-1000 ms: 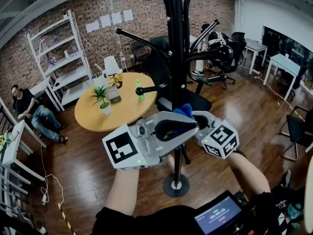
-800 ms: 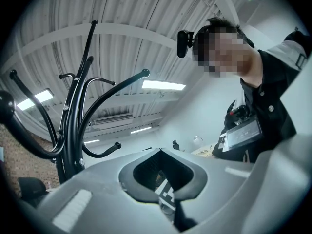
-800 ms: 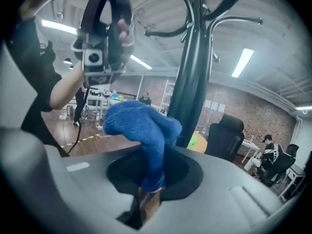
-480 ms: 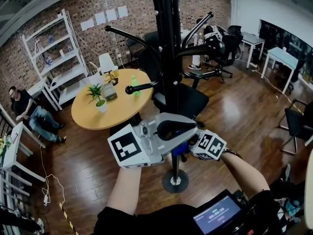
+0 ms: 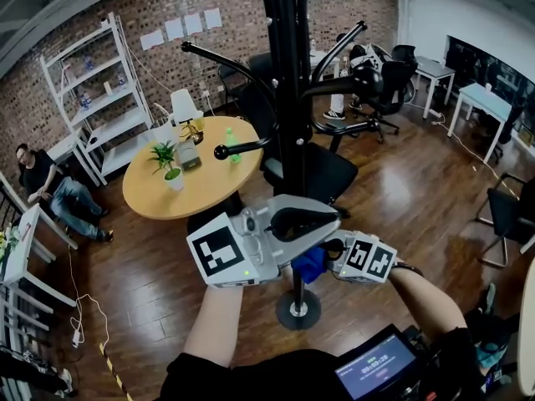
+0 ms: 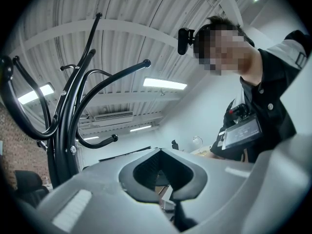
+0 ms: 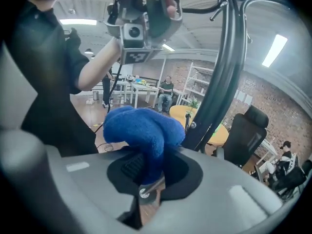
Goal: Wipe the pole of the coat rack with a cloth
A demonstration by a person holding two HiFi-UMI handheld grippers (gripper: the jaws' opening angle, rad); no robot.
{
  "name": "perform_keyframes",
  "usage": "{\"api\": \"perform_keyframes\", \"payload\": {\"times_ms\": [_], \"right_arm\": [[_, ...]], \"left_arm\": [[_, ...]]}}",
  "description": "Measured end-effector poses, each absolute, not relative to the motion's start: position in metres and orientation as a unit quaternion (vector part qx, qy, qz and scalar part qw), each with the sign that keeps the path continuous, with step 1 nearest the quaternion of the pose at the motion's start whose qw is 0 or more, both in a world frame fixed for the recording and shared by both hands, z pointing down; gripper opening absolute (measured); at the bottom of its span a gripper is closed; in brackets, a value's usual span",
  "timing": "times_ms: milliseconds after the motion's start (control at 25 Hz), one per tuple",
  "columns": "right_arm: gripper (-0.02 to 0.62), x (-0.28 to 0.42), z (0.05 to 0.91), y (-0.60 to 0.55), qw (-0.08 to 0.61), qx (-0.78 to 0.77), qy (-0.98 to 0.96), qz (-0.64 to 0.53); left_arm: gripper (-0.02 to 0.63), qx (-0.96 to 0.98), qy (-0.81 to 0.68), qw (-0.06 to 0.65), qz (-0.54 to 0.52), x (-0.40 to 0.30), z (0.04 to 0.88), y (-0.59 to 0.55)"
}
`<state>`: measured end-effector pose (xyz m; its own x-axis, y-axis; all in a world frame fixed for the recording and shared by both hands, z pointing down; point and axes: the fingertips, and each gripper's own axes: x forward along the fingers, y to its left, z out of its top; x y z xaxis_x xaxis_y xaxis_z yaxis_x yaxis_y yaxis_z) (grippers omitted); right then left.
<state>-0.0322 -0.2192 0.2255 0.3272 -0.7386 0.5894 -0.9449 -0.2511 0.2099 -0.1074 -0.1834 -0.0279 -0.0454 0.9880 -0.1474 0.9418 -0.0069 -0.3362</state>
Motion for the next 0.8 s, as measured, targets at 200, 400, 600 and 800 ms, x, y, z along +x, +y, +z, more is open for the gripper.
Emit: {"api": "perform_keyframes", "payload": {"times_ms": [200, 400, 600, 800], "right_arm": [[0.049, 0.014, 0.235, -0.223, 0.254, 0.808, -0.500, 0.179], [0.049, 0.025, 0.193, -0.220, 0.238, 0.832, -0.485, 0.128], [0.050, 0.025, 0.159, -0.228, 0.226, 0.839, -0.488, 0.086], [0.049, 0.023, 0.215, -0.226, 0.233, 0.828, -0.488, 0.149]], "left_arm": [[0.003, -0.688, -0.702, 0.081, 0.165, -0.103, -0.019, -0.183], [0.003, -0.688, -0.701, 0.064, 0.179, -0.105, -0.030, -0.180], [0.003, -0.687, -0.700, 0.071, 0.182, -0.098, -0.032, -0.180], [0.003, -0.683, -0.704, 0.068, 0.180, -0.094, -0.027, -0.178]]}}
